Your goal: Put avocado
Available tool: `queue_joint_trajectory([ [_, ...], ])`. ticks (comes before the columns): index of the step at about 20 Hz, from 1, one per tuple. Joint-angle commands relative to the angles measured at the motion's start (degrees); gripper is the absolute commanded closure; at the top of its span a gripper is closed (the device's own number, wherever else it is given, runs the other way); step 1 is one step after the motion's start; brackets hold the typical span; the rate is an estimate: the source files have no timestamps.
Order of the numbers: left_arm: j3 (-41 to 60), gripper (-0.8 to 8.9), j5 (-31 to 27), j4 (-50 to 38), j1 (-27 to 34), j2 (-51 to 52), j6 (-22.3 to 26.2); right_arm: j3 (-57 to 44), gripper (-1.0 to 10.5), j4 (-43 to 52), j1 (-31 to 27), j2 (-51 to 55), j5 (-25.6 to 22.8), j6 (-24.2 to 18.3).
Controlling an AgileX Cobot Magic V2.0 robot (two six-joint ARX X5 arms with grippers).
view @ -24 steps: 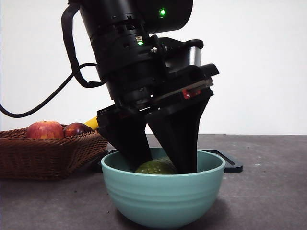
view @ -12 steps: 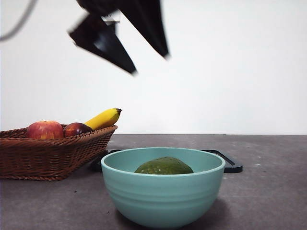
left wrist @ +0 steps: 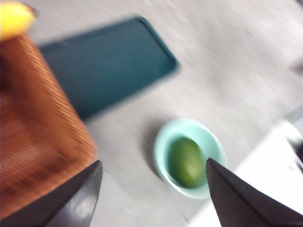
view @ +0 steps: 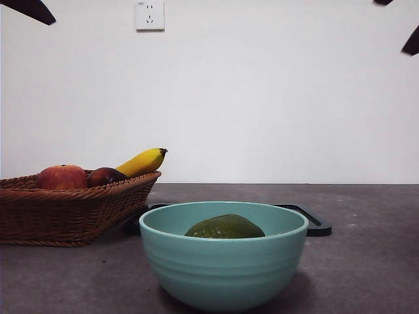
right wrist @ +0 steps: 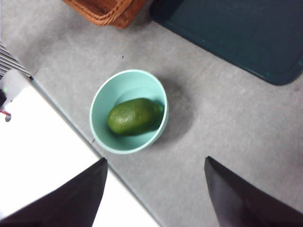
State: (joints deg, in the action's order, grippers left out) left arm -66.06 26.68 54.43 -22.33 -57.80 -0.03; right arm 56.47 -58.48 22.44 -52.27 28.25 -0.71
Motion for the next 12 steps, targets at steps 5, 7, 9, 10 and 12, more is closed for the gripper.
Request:
queue_joint_trajectory([
  [5,3.17,4.72,11.32,7.93,-1.03,1.77,7.96,1.05,6.2,3.72,1.64,-8.46,0.22,0.72],
  [7,3.17,4.72,11.32,7.56,-1.05,2.08,7.96,1.05,6.2,5.44,3.45,-11.45,0.17,0.76],
  [9,3.17,4.72,11.32,7.52,-1.05,2.08,7.96,1.05,6.2,7.65,5.73,-14.62,-1.31,1.49],
  [10,3.17,4.72,11.32,7.43,-1.05,2.08,7.96,1.05,6.2,8.92,6.95,-16.33,-2.49,1.73],
  [12,3.17,4.72,11.32,7.41,-1.05,2.10,7.96,1.05,6.2,11.56,9.25,-19.85,-4.96,1.79],
])
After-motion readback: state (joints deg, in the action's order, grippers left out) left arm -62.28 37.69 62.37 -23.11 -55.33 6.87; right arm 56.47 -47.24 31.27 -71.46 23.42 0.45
